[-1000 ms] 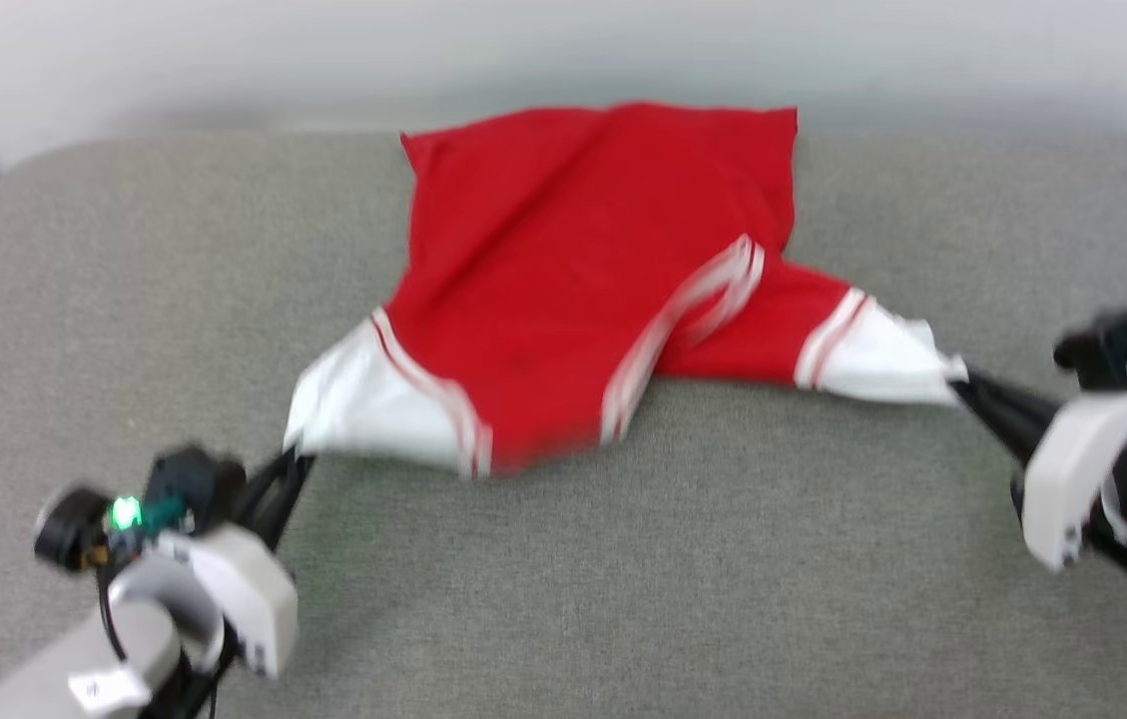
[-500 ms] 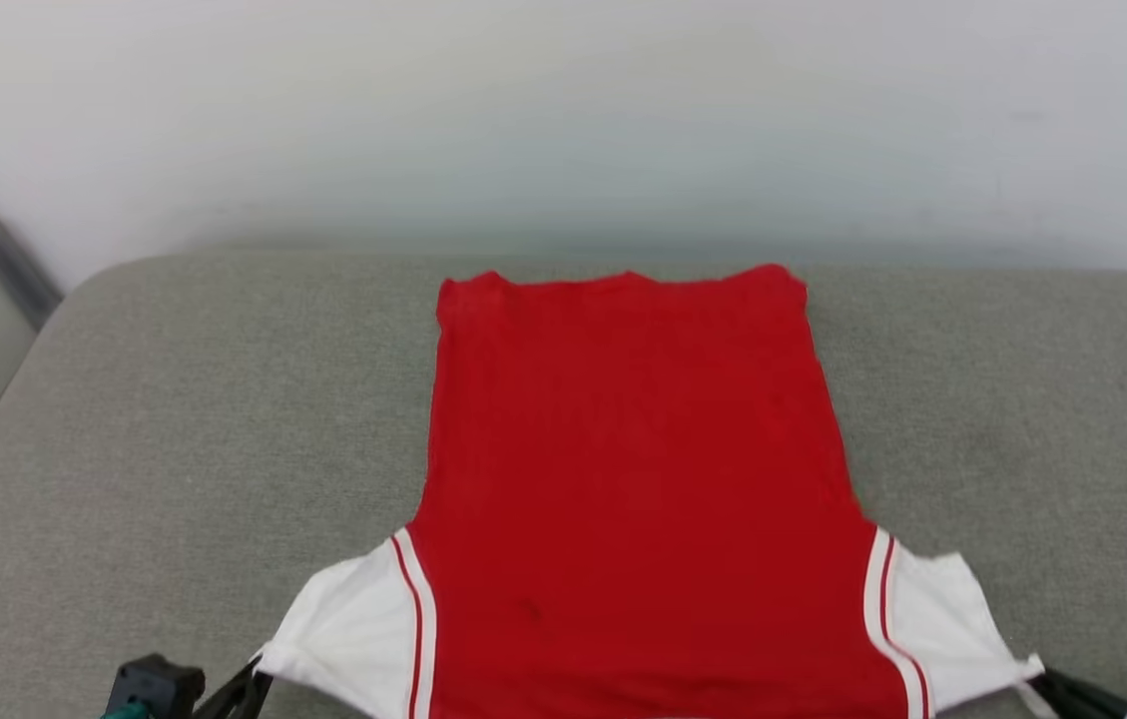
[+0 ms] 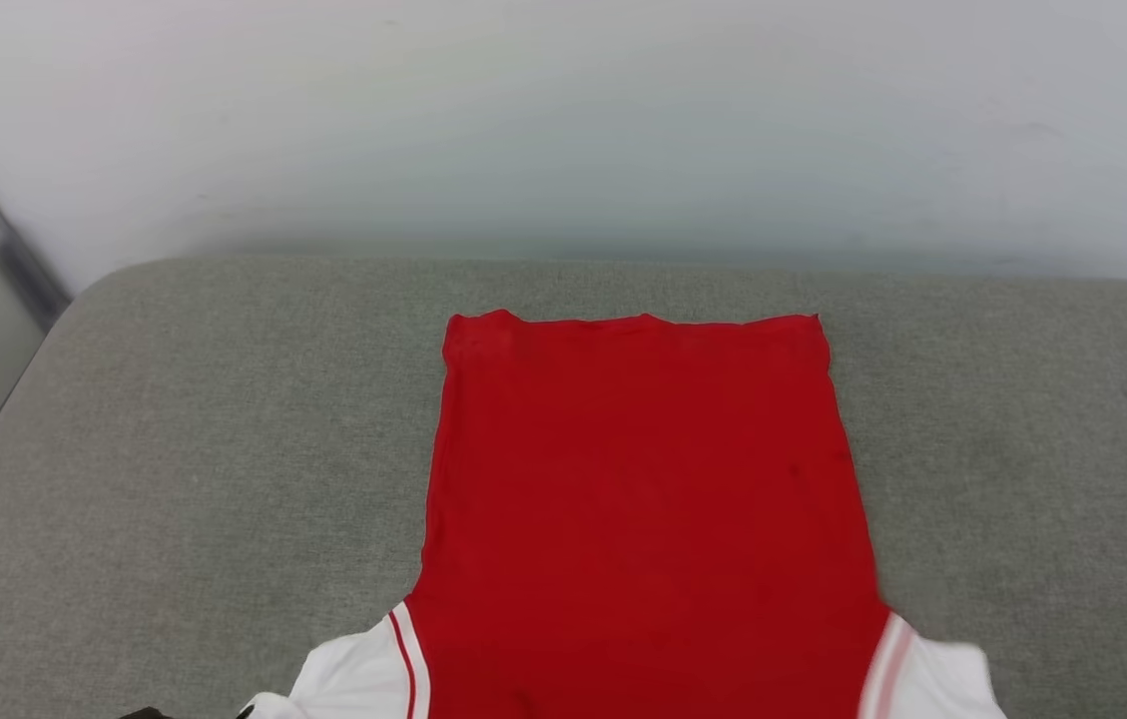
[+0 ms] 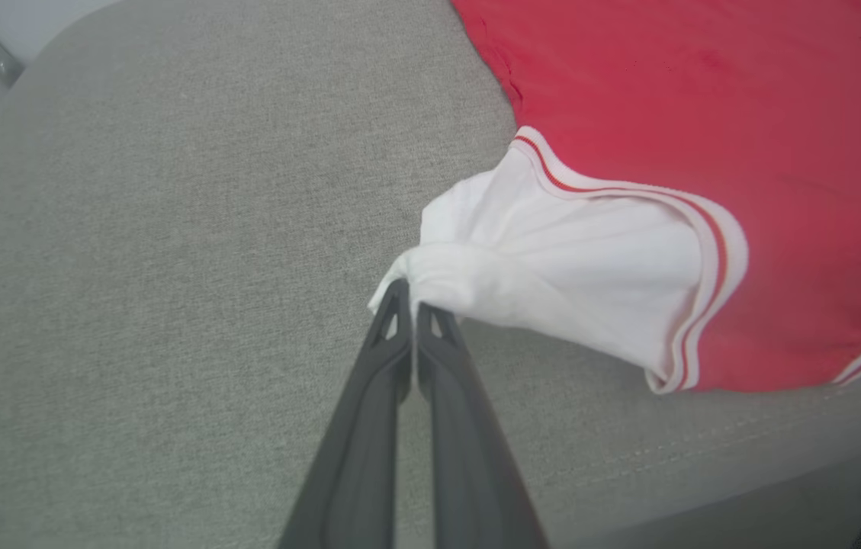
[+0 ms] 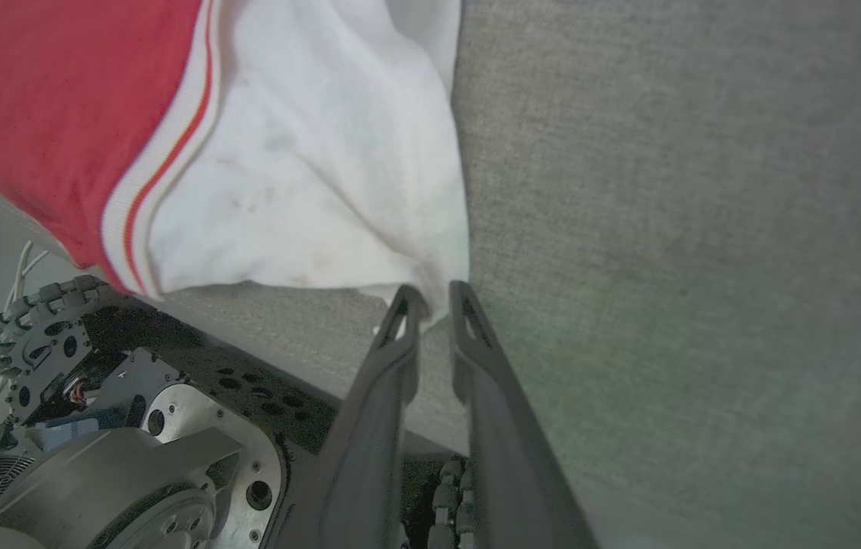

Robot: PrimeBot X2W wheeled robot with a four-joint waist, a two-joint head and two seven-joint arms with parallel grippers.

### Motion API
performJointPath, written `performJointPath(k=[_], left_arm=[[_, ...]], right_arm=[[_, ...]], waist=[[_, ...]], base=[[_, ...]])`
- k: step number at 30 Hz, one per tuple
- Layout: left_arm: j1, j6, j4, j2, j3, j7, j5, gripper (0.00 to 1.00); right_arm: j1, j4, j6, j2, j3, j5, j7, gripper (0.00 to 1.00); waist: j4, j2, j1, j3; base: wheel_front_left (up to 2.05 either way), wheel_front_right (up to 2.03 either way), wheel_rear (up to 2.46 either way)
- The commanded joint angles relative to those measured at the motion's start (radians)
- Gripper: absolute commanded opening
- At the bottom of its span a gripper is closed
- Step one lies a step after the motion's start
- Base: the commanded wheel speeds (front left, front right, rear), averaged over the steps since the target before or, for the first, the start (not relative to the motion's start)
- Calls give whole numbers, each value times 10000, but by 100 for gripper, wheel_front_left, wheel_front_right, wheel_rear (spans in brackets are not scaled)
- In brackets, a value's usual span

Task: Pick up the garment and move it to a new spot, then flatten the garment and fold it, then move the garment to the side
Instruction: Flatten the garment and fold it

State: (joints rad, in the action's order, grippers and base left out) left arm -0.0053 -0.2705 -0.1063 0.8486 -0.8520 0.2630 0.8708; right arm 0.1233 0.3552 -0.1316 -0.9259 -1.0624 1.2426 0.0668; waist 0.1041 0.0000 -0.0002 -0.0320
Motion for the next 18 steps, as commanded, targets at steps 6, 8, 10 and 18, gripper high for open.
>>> performJointPath(k=[6,8,10,18], left_arm=[[-332,-8,320,-328,468,25,-421,0],[-409,-43,447,-424,564,25,-617,0],[-537,-74,586,-492,699,25,-803,0],[-1100,-17,1044,-782,1085,25,-1674,0]], right_arm=[[862,-766,13,-589,1486,-660,-365,100],[1403,-1154,14,-884,2131,-904,-521,100],[2007,-1550,13,-1055,2789,-1139,-787,100],[5477,-2091,13,-337,4905,-2616,-3505,100]], waist=[[-15,0,2,549],[-2,0,2,808],[51,0,2,1092],[558,0,2,2493]], base=[[0,0,0],[0,0,0],[0,0,0],[0,0,0]])
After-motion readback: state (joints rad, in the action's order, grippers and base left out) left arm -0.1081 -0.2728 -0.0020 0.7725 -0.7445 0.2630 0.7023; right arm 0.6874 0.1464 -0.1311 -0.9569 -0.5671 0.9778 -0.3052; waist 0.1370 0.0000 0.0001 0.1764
